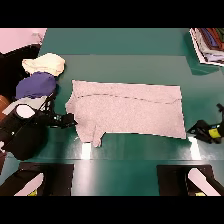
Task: Fold the shirts.
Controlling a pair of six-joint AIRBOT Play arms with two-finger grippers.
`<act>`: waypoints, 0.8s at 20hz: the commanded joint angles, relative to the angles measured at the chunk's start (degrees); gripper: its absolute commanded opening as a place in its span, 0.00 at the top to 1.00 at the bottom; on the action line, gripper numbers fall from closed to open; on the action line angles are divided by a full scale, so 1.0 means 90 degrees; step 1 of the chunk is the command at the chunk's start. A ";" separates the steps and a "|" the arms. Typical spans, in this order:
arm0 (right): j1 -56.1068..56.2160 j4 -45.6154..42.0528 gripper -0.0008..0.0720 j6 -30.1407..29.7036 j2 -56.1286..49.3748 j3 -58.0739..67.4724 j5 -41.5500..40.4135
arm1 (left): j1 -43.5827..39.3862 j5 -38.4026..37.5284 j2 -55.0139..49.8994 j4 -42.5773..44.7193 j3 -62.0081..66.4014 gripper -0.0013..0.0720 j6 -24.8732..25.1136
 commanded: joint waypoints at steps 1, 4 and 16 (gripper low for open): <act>-0.0328 0.0665 0.38 -0.0223 -0.0233 -0.0695 -0.0595 | 0.0005 -0.0075 0.0017 0.0058 0.0058 0.95 0.0017; -0.0274 0.0843 0.57 -0.0338 -0.0571 -0.0539 -0.0741 | 0.0005 -0.0044 0.0017 0.0058 0.0058 0.95 0.0015; 0.1423 -0.0775 0.97 -0.0398 0.0588 0.0500 0.0724 | 0.0005 -0.2198 0.1744 0.1613 0.0413 0.96 -0.0520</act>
